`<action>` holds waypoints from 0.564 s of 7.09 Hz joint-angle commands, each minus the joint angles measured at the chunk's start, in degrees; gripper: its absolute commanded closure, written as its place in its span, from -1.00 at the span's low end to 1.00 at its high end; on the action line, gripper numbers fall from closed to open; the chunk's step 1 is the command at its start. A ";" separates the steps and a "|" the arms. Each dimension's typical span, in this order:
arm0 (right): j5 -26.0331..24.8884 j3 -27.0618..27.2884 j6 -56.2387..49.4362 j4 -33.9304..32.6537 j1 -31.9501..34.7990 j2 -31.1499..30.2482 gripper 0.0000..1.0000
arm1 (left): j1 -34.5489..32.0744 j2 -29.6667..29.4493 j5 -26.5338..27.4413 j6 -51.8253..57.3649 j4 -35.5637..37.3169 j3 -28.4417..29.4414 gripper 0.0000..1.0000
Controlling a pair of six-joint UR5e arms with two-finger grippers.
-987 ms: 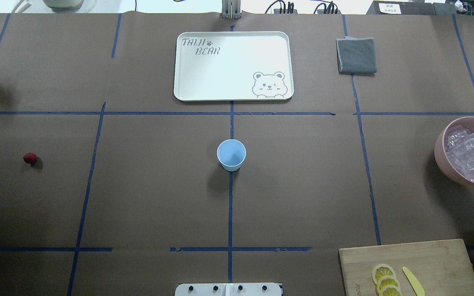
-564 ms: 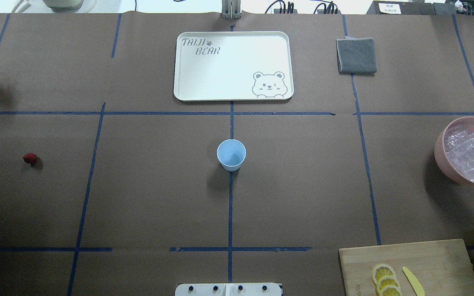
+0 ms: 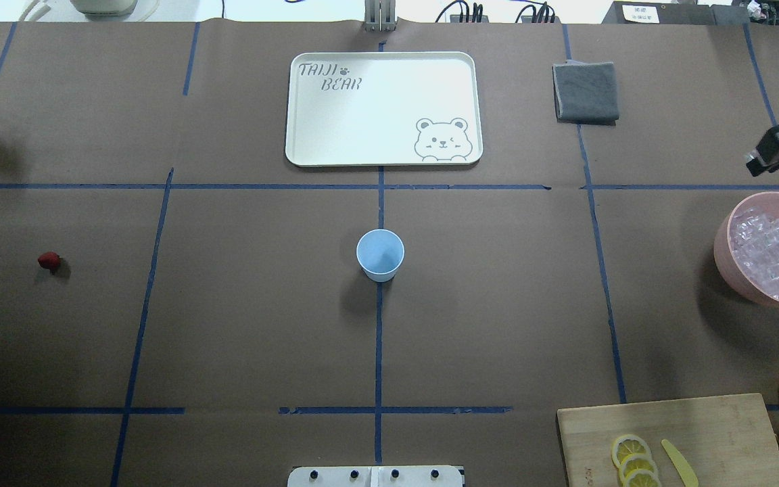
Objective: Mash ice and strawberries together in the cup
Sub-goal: 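Carry the ice cube with the right gripper over the light-blue cup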
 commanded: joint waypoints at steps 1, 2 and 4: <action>-2.33 -0.62 23.80 0.03 -13.05 10.90 1.00 | 0.00 -0.08 -0.03 -0.06 -0.09 -0.09 -1.00; -7.49 -2.19 32.45 0.03 -19.38 16.60 1.00 | 0.00 -0.08 -0.03 -0.06 -0.10 -0.09 -1.00; -13.84 -6.15 44.53 0.73 -28.55 24.00 1.00 | 0.00 -0.08 -0.03 -0.06 -0.10 -0.52 -1.00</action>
